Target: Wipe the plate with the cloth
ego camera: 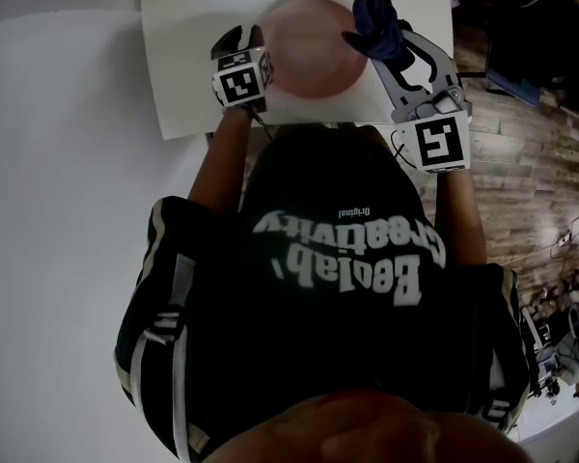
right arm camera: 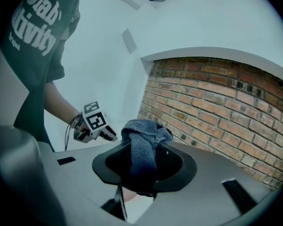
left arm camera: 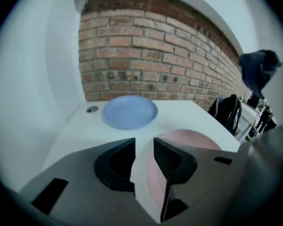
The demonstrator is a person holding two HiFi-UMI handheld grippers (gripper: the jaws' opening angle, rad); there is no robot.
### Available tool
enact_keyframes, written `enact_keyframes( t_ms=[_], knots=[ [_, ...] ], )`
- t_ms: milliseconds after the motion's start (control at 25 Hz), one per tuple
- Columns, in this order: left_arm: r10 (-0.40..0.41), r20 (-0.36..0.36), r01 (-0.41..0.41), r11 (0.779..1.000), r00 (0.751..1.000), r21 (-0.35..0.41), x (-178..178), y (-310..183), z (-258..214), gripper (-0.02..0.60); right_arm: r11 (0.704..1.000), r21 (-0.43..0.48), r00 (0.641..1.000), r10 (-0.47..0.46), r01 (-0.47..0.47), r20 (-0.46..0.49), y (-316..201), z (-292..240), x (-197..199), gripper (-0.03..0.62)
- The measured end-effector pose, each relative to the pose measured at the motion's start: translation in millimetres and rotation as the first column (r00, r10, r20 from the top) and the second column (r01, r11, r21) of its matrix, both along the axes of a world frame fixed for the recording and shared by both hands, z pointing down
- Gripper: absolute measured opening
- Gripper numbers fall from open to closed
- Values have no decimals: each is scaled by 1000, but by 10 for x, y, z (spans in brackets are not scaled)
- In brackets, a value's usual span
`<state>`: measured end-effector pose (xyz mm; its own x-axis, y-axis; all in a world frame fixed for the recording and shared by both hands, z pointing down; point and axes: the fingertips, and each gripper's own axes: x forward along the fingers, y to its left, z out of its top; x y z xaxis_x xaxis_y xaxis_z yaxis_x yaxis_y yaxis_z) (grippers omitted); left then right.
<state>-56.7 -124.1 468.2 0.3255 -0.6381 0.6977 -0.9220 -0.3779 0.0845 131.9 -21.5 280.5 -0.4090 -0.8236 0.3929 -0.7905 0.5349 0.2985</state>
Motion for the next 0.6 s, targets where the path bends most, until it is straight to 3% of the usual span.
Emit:
enact_keyframes(
  t_ms=[80, 120, 240, 320, 440, 600],
  knots=[
    [48, -13, -45, 987, 999, 151, 83, -36, -524, 110, 1000, 12, 1000, -7, 7, 7, 8, -27, -4, 120],
    [79, -17, -73, 970, 997, 233, 147, -39, -794, 102, 1000, 19, 1000, -10, 10, 12, 12, -33, -6, 120],
    [161, -16, -137, 882, 987, 450, 338, 3, -1567, 56, 998, 54, 999, -27, 25, 27, 7, -46, -24, 121],
    [198, -21, -155, 822, 980, 548, 399, 92, -1965, 40, 996, 81, 999, -26, 24, 32, -4, -49, -26, 121],
    [230, -44, -152, 765, 972, 626, 314, 211, -2312, 26, 993, 119, 995, 12, -24, 103, -87, -132, -66, 123],
    [300, -104, -165, 747, 948, 645, 313, 262, -2360, 4, 982, 161, 971, 57, -96, 231, -224, -292, -72, 127]
  ],
)
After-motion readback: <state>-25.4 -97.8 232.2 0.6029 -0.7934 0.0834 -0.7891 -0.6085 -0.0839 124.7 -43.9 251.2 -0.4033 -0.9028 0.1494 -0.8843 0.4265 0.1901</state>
